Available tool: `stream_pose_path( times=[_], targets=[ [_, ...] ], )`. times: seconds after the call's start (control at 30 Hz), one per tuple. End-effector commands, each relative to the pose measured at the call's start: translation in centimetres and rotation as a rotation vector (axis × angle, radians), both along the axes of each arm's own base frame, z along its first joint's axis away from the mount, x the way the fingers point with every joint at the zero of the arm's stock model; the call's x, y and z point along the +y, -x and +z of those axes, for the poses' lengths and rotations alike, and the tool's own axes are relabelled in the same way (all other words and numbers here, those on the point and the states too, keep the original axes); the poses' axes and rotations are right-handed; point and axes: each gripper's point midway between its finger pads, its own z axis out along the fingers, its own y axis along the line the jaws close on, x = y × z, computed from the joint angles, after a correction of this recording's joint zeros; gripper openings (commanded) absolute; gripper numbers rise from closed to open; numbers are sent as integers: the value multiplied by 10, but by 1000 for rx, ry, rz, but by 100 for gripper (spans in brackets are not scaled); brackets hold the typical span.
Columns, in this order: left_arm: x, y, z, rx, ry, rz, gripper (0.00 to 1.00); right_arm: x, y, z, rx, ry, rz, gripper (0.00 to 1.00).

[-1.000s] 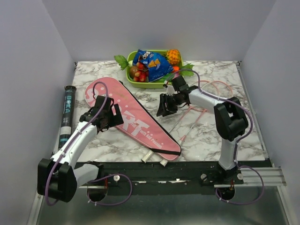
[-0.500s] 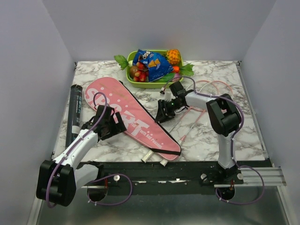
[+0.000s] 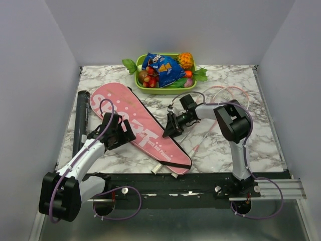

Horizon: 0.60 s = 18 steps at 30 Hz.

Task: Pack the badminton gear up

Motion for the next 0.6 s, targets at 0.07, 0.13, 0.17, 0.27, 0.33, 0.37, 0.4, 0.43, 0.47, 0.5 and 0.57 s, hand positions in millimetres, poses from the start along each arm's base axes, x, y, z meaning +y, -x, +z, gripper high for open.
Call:
stream_pose_path(
  times=[0.07,0.13,0.17,0.27,0.33,0.37,0.4,0.43,0.47,0.5,0.57],
  targets=[
    [-5,2,5,-27,29,-9,99,28,19,-14,35,-12,73,37],
    [-4,2,9,-39,31,-8,99,34,20,-7,36,-28,83,8],
    [-4,2,11,-44,30,-9,99,39,20,-2,25,-35,91,1],
    [-3,-1,21,-85,36,-3,99,43,17,22,-41,-55,94,0],
    [-1,-2,31,-123,37,15,99,42,11,34,-113,-24,89,1],
    [0,-3,35,-140,37,19,99,43,7,54,-177,-37,89,1],
    [1,-4,43,-168,42,23,99,42,0,61,-228,-12,77,0],
    [1,-4,46,-180,42,26,99,41,-4,72,-270,-6,72,1],
    [2,-5,51,-198,41,31,99,41,-8,80,-302,4,64,0],
    [3,-5,55,-219,44,33,99,39,-12,94,-358,19,54,0],
    [5,-6,61,-244,42,40,99,42,-23,115,-437,15,32,1]
  ],
)
